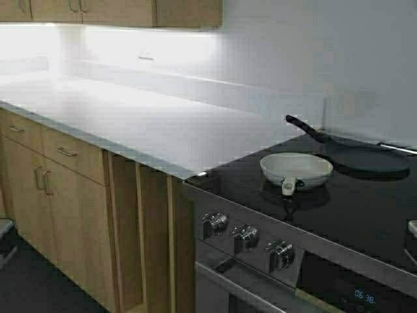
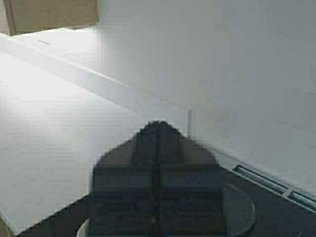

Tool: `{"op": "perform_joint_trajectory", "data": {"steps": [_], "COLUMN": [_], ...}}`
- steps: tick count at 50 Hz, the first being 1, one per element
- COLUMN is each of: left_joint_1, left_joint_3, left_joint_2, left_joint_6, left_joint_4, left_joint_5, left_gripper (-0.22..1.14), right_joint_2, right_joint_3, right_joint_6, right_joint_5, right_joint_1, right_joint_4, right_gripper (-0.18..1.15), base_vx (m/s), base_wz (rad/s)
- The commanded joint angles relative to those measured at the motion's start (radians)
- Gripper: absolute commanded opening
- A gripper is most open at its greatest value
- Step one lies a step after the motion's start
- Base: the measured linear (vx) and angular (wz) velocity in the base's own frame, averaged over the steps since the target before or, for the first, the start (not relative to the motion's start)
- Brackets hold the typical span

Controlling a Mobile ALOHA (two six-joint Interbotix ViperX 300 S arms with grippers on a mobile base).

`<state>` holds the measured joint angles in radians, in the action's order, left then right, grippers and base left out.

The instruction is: Wash the pan

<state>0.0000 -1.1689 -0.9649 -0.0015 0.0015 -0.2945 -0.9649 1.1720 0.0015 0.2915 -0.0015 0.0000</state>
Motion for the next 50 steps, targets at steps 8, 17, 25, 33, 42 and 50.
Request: {"op": "perform_joint_trajectory", "data": {"steps": [8,17,25,33,42,50], "left_joint_1": [-0.008,-0.055,-0.153,-0.256,-0.351,-0.373], "left_joint_3": [-0.002,0.003,0.02,0.038,0.057,0.11], "left_joint_2": [0.012,0.078,0.204,0.39,0.664,0.923], "left_joint_6": [-0.117,-0.259,-0.377,-0.443,-0.588,-0.772], "left_joint_4": [0.006,0.018,0.029,0.041,0.067,0.207], "left_joint_5": [-0.009,-0.009,-0.026,-0.137,-0.342,-0.535], "left_gripper": [0.5,1.08,1.0,1.0,1.0,1.0], "right_joint_2": [0.021,0.02,0.02,0.021,0.02,0.02], "right_joint_3": [0.015,0.011,0.012,0.014,0.011,0.011], "right_joint_6": [-0.005,-0.003,-0.003,-0.003,-0.005,-0.003], "right_joint_5": [0.002,0.002,0.002,0.002,-0.012,-0.017], "right_joint_1": [0.006,0.006,0.006,0.006,0.006,0.006], "right_joint_4": [-0.003,-0.011,-0.011,-0.011,-0.014,-0.015], "right_gripper": [0.06,0.06,0.06,0.06,0.06,0.06], "base_vx": [0.0,0.0,0.0,0.0,0.0,0.0], "base_wz": [0.0,0.0,0.0,0.0,0.0,0.0]}}
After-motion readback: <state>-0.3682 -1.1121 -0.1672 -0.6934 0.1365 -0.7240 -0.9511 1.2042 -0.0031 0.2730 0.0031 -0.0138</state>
